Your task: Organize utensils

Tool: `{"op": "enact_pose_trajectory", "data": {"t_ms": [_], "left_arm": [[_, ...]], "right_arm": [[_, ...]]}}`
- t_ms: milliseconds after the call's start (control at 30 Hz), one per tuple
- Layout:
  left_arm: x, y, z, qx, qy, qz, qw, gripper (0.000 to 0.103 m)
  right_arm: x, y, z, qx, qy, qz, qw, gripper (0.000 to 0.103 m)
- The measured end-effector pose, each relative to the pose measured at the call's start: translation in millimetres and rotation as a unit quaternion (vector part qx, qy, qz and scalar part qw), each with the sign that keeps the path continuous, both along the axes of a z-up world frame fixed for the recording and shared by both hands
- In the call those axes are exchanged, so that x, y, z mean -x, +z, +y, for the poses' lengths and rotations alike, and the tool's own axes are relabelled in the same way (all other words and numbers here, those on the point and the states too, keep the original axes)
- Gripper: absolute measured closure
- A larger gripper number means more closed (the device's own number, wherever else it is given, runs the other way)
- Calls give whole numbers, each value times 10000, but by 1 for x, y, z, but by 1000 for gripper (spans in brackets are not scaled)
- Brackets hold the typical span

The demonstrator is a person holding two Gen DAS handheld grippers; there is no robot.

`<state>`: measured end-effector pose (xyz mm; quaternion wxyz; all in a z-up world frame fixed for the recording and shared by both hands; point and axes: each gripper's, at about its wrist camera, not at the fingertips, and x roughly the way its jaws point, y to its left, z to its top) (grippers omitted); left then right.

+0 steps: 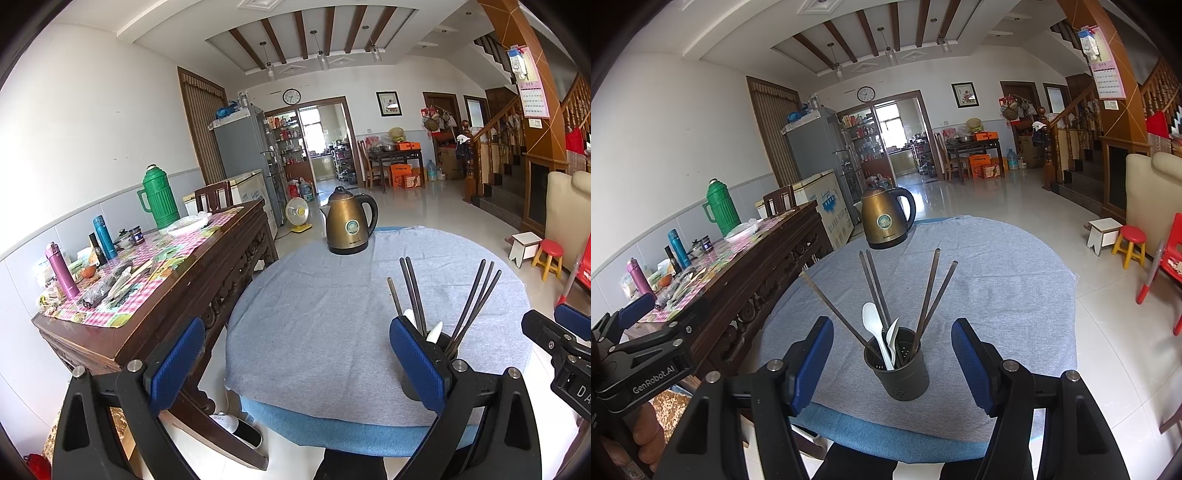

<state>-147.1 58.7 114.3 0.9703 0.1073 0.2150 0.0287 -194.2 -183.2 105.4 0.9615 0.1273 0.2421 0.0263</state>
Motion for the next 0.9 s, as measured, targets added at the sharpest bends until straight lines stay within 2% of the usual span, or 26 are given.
{"op": "enact_pose_trajectory", "data": {"t_ms": [767, 900], "left_arm": [[-9, 2, 3, -13, -5, 54, 10000, 3], [-30, -10, 10, 234, -48, 191, 9995, 3]], "right_arm": [[-8, -6, -3, 86, 76, 89, 9999, 33], [-14, -15, -14, 64, -13, 97, 9999, 33]]}}
